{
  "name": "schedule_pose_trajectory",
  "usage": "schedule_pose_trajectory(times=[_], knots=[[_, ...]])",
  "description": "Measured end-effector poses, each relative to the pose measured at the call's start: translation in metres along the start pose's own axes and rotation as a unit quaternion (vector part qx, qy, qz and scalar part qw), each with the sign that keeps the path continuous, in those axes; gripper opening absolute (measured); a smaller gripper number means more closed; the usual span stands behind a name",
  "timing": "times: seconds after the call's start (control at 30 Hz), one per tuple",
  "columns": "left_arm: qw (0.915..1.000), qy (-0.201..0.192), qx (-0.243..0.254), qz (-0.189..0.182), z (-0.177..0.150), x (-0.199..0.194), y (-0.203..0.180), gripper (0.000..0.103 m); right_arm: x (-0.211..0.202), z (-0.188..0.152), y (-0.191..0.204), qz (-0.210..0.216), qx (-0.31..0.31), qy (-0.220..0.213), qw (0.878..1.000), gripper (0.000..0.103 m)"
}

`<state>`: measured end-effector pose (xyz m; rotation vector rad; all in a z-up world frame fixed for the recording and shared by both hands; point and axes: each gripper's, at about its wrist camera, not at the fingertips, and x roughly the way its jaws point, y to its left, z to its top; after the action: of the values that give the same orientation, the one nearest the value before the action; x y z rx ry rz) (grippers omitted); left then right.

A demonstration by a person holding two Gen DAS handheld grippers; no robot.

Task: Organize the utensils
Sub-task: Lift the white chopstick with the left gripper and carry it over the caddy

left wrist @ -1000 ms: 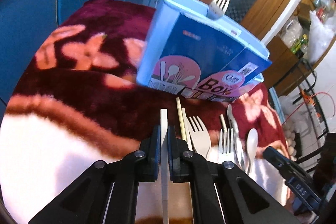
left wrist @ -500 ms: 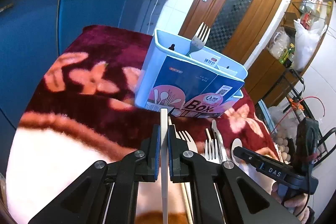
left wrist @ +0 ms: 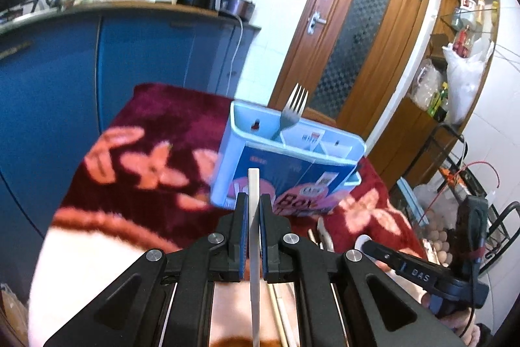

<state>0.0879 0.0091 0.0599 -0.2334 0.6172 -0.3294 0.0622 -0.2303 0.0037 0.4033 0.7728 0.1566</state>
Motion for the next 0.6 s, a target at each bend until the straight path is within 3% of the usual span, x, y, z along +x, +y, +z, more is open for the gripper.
schedule_pose_trajectory(times=[0.3, 0.6], knots=[[0.9983, -0.056, 0.018, 0.001, 0.029, -0.018, -0.015, 0.006, -0.05, 0.013, 0.034, 0.003, -0.059, -0.118, 0.991, 0.005], [0.9913, -0.125, 0.037, 0.019, 0.077, -0.022, -0.023, 0.006, -0.06, 0.03, 0.044, 0.004, -0.078, -0.162, 0.984, 0.005]])
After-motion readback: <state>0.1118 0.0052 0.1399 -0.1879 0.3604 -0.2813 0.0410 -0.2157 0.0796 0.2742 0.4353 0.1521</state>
